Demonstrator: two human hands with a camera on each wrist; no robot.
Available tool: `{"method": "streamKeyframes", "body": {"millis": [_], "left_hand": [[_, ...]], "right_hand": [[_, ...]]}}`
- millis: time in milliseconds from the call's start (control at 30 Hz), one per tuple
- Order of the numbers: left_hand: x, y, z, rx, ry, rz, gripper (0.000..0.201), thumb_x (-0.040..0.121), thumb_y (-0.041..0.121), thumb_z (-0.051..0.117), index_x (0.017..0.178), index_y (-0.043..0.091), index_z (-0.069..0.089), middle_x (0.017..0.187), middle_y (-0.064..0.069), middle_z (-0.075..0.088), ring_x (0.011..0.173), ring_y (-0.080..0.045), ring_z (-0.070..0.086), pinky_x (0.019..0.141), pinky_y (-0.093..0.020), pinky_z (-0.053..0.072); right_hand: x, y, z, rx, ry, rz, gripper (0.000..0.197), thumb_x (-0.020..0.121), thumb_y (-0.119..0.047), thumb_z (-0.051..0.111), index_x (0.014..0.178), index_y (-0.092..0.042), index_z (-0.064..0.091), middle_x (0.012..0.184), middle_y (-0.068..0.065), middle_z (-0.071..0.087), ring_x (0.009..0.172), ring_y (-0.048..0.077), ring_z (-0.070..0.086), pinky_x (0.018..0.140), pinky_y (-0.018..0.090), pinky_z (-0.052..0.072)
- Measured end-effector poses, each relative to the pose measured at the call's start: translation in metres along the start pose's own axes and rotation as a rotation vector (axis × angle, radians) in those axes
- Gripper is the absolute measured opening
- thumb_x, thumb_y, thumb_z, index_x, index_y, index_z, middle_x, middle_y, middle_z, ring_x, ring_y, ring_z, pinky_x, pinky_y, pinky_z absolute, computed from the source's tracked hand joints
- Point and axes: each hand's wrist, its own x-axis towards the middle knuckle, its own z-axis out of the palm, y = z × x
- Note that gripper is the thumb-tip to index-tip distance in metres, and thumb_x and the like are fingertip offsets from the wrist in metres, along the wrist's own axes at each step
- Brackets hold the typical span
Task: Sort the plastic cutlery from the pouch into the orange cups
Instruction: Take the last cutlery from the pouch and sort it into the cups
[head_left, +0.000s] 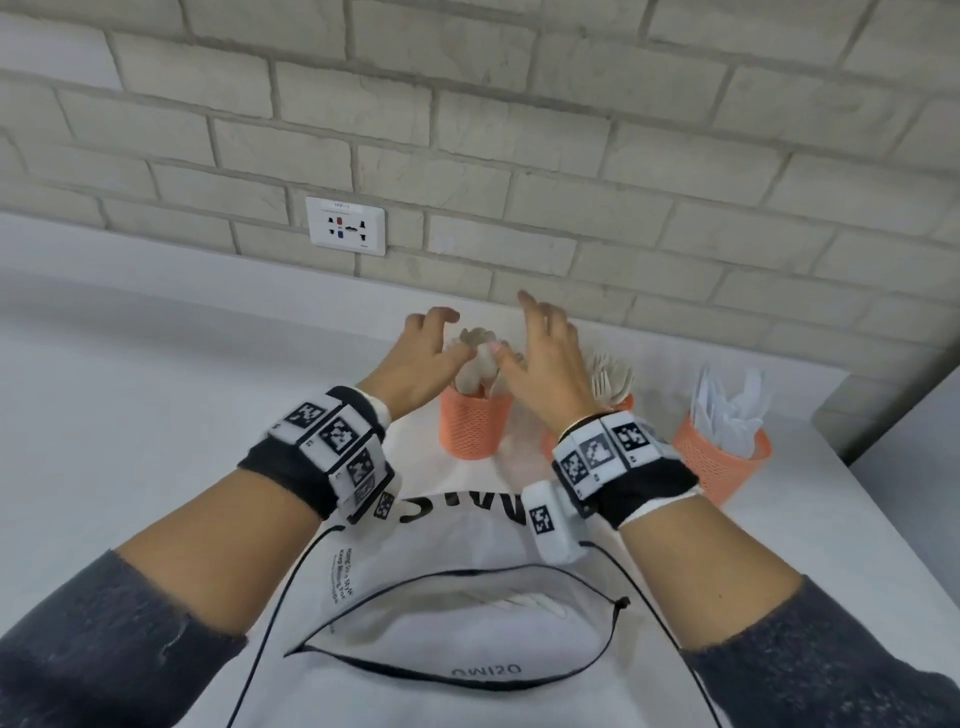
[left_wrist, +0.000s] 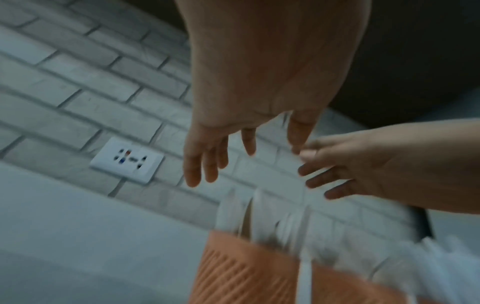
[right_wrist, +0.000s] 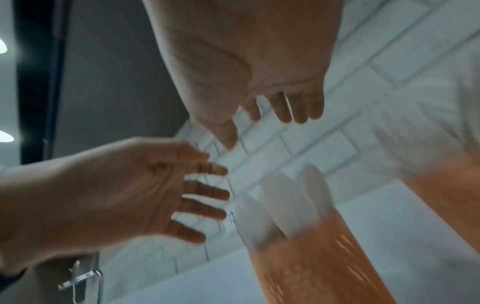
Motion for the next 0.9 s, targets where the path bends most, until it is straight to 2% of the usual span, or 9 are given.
{"method": "streamKeyframes", "body": {"millis": [100,200,267,333,433,533,633,733,900], "left_hand": [[-0.044,0.006,-0.014,0.104,-0.124,0.154,0.035,0.083,0.047,0.058,0.099,0.017,0.050,0.110,-0.004,0.054,0.095,-0.022,0.054,0.077,-0.031,0.043],[-0.096,0.000,-0.011,0.389,-0.625,0.132,0.047,0.071,0.055,0.071,0.097,0.025,0.046,0.100,0.011,0.048,0.089,-0.014,0.051,0.073,-0.024,0.045],[-0.115,-0.011,-0.001,0.668,-0.759,0.114,0.049,0.067,0.053,0.075,0.098,0.024,0.048,0.100,0.011,0.042,0.089,-0.014,0.047,0.074,-0.027,0.044],[-0.116,-0.020,0.007,0.784,-0.636,0.193,0.026,0.078,0.035,0.067,0.094,0.018,0.055,0.099,0.005,0.044,0.085,-0.016,0.046,0.070,-0.027,0.039],[-0.108,-0.022,0.008,0.639,-0.313,0.261,0.009,0.088,0.022,0.054,0.084,0.015,0.050,0.089,-0.002,0.057,0.077,-0.018,0.049,0.069,-0.030,0.041],[-0.108,-0.017,0.010,0.411,-0.091,0.295,0.019,0.092,0.019,0.053,0.079,0.012,0.041,0.065,0.001,0.049,0.056,-0.014,0.040,0.055,-0.025,0.033],[-0.114,-0.010,0.017,0.243,0.005,0.323,0.017,0.092,0.014,0.054,0.081,0.010,0.041,0.060,0.001,0.046,0.050,-0.010,0.034,0.050,-0.020,0.028],[-0.118,-0.009,0.023,0.099,0.090,0.313,0.012,0.091,0.008,0.053,0.084,0.008,0.043,0.056,0.006,0.042,0.047,-0.007,0.038,0.049,-0.017,0.030],[-0.122,-0.016,0.030,-0.064,0.151,0.256,0.013,0.092,0.009,0.052,0.083,0.011,0.042,0.060,0.002,0.044,0.047,-0.006,0.036,0.049,-0.015,0.032]], "right_hand": [[-0.014,-0.010,-0.032,0.071,-0.023,-0.085,0.028,0.091,-0.026,0.054,0.117,-0.014,0.057,0.117,0.006,0.057,0.103,0.019,0.054,0.093,0.039,0.046],[-0.047,-0.013,-0.052,0.256,-0.253,-0.126,0.011,0.088,-0.023,0.060,0.091,-0.014,0.066,0.086,0.000,0.066,0.071,0.009,0.056,0.075,0.029,0.050],[-0.075,-0.012,-0.056,0.334,-0.495,-0.142,0.010,0.088,-0.019,0.061,0.087,-0.011,0.066,0.079,0.002,0.067,0.066,0.011,0.061,0.064,0.019,0.049],[-0.100,-0.008,-0.055,0.392,-0.755,-0.135,0.014,0.089,-0.014,0.059,0.088,-0.003,0.067,0.075,0.004,0.067,0.065,0.011,0.064,0.061,0.019,0.051],[-0.122,-0.003,-0.035,0.216,-1.007,-0.112,0.024,0.091,-0.016,0.057,0.108,0.000,0.066,0.087,0.005,0.068,0.080,0.014,0.064,0.077,0.024,0.051],[-0.124,0.003,0.000,-0.206,-0.885,-0.178,0.037,0.091,-0.019,0.051,0.127,-0.010,0.053,0.125,0.009,0.058,0.114,0.024,0.055,0.097,0.033,0.043],[-0.119,0.010,0.032,-0.246,-0.687,-0.034,0.054,0.090,-0.016,0.051,0.139,-0.007,0.031,0.143,0.014,0.038,0.129,0.030,0.041,0.106,0.036,0.036],[-0.114,0.018,0.052,-0.266,-0.592,0.081,0.083,0.082,-0.028,0.064,0.145,-0.011,0.012,0.148,0.014,0.030,0.133,0.031,0.036,0.107,0.038,0.034],[-0.103,0.026,0.069,-0.334,-0.581,0.118,0.100,0.070,-0.036,0.071,0.145,-0.014,0.009,0.147,0.012,0.028,0.133,0.031,0.033,0.106,0.038,0.036]]}}
